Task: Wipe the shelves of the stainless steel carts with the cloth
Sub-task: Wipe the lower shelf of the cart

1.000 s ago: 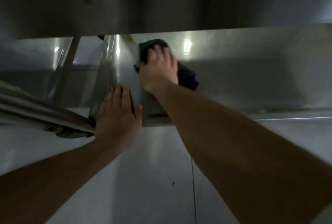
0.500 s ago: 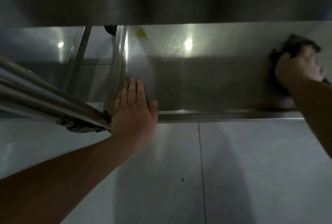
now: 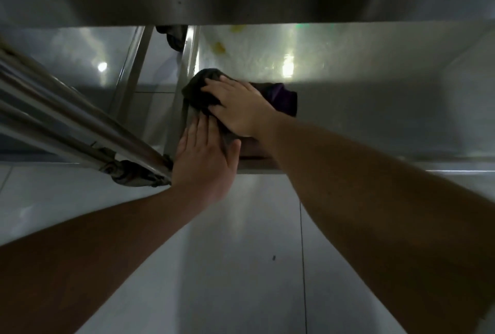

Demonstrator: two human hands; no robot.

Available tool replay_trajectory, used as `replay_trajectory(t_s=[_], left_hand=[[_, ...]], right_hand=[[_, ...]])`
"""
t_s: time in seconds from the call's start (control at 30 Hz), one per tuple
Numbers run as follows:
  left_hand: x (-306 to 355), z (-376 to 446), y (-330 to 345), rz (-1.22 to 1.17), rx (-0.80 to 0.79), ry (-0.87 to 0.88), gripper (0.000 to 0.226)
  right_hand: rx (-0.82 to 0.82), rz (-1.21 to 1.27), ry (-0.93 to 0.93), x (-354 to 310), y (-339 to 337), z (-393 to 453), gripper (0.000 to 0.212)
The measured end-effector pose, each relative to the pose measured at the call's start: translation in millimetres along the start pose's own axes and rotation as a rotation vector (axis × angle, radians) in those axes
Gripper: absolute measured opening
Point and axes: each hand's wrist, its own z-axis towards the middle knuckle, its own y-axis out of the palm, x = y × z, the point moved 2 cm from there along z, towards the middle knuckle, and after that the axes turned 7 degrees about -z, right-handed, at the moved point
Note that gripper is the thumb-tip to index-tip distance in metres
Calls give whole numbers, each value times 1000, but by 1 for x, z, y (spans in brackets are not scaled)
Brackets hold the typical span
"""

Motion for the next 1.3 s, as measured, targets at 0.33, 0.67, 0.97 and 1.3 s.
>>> replay_trajectory(t_s=[0.33,0.67,0.97,1.3], left_hand=[[10,-3,-8,43,-37,-33,78],[13,-20,-19,19,-30,-38,75],[6,-37,-31,2,-23,18,62],[10,-59,-25,8,4,68,52]], right_hand=[[96,-74,259,134,-24,-143,57],[185,-80,601,195,-31,-245,74],[38,-146,65,78,4,-201,75],[-41,-179,-29,42,-11,-210,48]])
